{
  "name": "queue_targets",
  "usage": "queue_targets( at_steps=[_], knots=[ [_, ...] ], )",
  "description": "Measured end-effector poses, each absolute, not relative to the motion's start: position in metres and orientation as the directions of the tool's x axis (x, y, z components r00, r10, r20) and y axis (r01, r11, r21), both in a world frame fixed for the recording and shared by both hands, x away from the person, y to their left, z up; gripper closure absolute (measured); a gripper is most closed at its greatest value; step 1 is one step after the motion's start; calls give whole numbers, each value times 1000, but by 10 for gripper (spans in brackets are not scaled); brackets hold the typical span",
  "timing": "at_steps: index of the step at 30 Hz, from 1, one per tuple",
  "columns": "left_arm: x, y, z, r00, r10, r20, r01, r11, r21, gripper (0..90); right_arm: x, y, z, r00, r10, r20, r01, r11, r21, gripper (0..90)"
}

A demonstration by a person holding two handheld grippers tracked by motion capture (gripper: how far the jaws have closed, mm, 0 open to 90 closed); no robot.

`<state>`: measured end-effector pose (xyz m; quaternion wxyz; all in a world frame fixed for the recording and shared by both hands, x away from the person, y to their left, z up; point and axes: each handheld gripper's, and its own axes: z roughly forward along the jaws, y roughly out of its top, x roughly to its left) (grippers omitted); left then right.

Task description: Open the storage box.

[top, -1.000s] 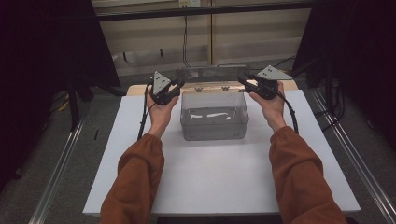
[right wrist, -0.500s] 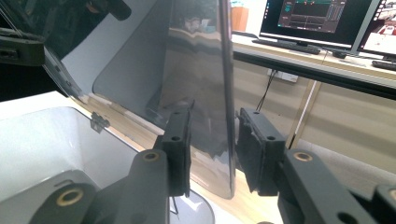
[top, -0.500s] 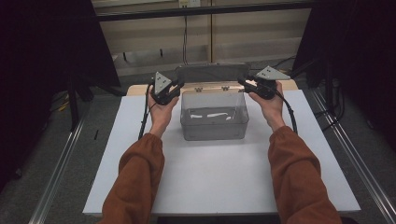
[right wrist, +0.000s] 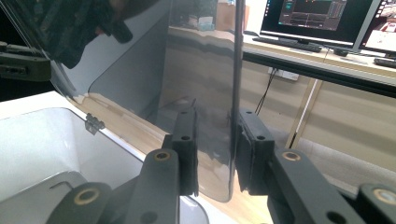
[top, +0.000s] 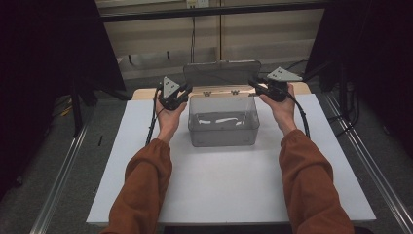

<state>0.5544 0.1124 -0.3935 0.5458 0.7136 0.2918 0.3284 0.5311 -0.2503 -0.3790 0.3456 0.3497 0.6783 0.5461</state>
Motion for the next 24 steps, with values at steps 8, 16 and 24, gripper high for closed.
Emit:
queue_targets(
  at_steps=[8, 16, 24],
  knots=[
    [562, 109, -393, 618, 774, 142, 66, -230, 971, 748, 536, -250, -378, -509, 857, -76, 101, 147, 984, 729],
    [564, 108, -391, 613, 775, 156, 71, -251, 965, 765, 539, -250, -382, -497, 865, -66, 118, 142, 983, 672],
    [567, 108, -392, 610, 781, 130, 82, -226, 971, 776, 544, -252, -392, -494, 868, -52, 155, 147, 977, 662]
  ],
)
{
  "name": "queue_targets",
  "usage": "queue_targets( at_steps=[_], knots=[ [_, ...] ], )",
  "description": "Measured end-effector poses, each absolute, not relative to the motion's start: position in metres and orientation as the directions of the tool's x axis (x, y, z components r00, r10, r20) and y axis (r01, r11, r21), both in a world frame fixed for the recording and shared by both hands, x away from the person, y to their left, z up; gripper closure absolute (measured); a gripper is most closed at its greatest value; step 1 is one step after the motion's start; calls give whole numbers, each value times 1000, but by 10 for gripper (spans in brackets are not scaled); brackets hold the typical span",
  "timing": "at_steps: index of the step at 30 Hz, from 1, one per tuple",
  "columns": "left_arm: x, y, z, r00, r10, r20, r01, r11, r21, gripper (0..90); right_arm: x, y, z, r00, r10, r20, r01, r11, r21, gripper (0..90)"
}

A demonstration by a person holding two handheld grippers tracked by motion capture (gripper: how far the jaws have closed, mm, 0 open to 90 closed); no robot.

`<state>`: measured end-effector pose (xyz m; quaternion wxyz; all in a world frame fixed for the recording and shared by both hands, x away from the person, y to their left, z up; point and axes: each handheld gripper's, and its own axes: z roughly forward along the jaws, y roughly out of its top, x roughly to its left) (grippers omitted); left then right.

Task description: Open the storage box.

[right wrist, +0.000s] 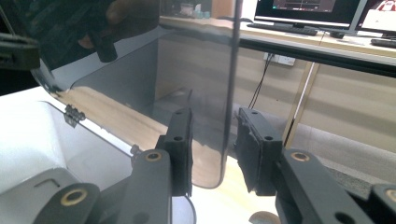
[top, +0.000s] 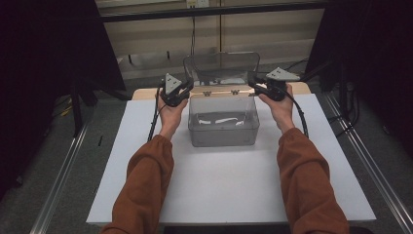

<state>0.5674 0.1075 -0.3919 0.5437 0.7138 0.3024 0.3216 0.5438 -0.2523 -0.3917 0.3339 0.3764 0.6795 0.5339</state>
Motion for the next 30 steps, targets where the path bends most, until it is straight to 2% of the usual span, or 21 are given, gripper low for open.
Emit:
queue_targets(
  at_steps=[13, 28, 30],
  knots=[
    [574, 106, -393, 601, 793, 103, 105, -205, 973, 776, 551, -250, -404, -495, 868, -44, 180, 151, 972, 697],
    [581, 108, -401, 623, 779, 67, 184, -230, 956, 744, 559, -248, -408, -489, 872, -19, 203, 134, 970, 708],
    [582, 107, -403, 618, 786, 31, 200, -195, 960, 738, 560, -249, -408, -490, 872, -1, 215, 122, 969, 704]
  ],
)
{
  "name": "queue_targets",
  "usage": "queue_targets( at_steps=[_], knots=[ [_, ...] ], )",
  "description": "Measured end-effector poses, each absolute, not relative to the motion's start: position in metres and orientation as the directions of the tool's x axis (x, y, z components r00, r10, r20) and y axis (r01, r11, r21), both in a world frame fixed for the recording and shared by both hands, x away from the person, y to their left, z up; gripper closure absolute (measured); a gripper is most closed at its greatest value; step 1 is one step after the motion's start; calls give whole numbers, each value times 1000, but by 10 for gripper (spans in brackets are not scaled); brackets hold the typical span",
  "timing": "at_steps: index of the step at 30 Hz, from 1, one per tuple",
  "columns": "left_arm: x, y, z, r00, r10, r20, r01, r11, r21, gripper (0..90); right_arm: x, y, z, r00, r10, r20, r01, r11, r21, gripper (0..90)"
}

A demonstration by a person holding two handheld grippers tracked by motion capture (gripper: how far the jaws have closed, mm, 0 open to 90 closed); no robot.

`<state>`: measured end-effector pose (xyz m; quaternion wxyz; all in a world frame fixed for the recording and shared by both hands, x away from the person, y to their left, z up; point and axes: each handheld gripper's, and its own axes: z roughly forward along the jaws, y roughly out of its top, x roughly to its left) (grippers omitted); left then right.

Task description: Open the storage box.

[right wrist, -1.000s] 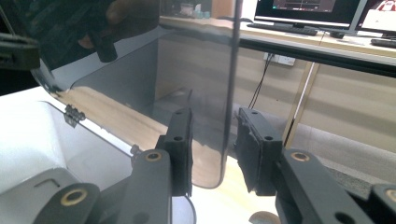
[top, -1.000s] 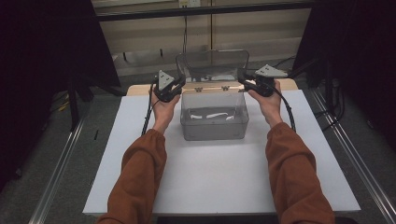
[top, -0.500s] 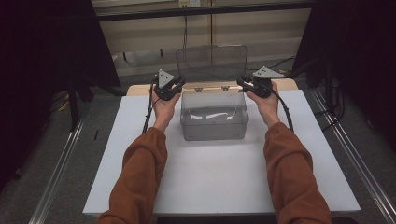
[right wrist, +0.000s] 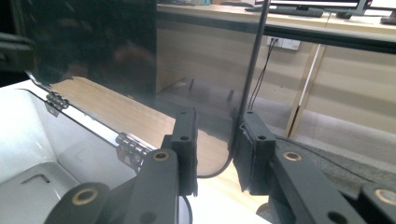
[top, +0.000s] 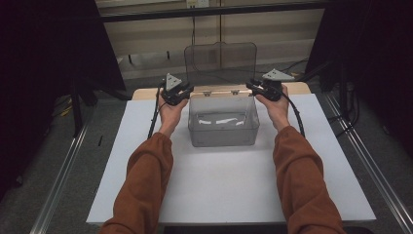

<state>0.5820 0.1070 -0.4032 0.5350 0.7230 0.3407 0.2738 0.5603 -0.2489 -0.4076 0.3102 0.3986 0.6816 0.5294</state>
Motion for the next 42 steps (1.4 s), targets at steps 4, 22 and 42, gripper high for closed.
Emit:
queue_targets(
  at_steps=[4, 22, 42],
  knots=[
    [586, 107, -403, 614, 789, -4, 225, -170, 959, 733, 563, -250, -408, -494, 869, 24, 226, 102, 969, 704],
    [602, 107, -404, 632, 765, -121, 318, -113, 941, 688, 568, -254, -408, -510, 858, 61, 260, 86, 962, 699],
    [609, 109, -398, 611, 764, -207, 421, -91, 903, 702, 576, -253, -406, -460, 864, 202, 366, -23, 930, 698]
  ],
)
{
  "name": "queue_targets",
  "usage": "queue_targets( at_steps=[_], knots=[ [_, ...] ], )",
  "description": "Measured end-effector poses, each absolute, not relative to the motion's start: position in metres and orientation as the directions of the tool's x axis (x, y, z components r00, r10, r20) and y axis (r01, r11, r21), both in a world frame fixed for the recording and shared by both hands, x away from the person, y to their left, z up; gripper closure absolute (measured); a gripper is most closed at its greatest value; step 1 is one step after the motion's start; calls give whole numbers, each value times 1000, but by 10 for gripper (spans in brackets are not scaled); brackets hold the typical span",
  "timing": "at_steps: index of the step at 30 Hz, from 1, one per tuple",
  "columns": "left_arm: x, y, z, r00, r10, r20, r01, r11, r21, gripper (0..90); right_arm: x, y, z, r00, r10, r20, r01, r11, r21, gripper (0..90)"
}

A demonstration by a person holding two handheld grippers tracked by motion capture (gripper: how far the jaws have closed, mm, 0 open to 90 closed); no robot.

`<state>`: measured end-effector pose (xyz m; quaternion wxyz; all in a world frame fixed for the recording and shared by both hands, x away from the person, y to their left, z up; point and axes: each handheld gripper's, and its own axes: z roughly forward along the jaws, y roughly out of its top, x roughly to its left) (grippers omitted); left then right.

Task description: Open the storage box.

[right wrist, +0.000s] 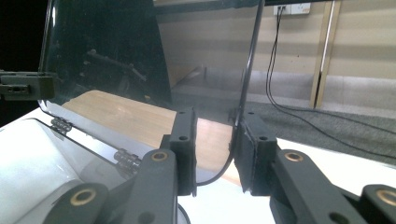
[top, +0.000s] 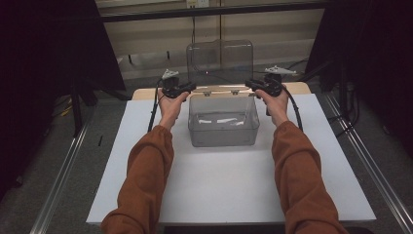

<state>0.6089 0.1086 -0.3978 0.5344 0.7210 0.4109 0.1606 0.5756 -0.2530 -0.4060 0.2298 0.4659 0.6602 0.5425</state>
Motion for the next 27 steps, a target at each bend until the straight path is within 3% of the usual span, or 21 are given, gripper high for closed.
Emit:
queue_targets(
  at_steps=[9, 22, 27],
  knots=[
    [611, 106, -397, 607, 767, -208, 445, -112, 888, 662, 579, -251, -409, -435, 864, 253, 391, -72, 918, 674],
    [613, 105, -401, 602, 763, -236, 461, -91, 883, 615, 583, -247, -409, -434, 868, 240, 423, -39, 905, 602],
    [613, 104, -402, 618, 761, -199, 446, -131, 885, 574, 584, -245, -408, -417, 875, 248, 437, -46, 898, 592]
  ],
)
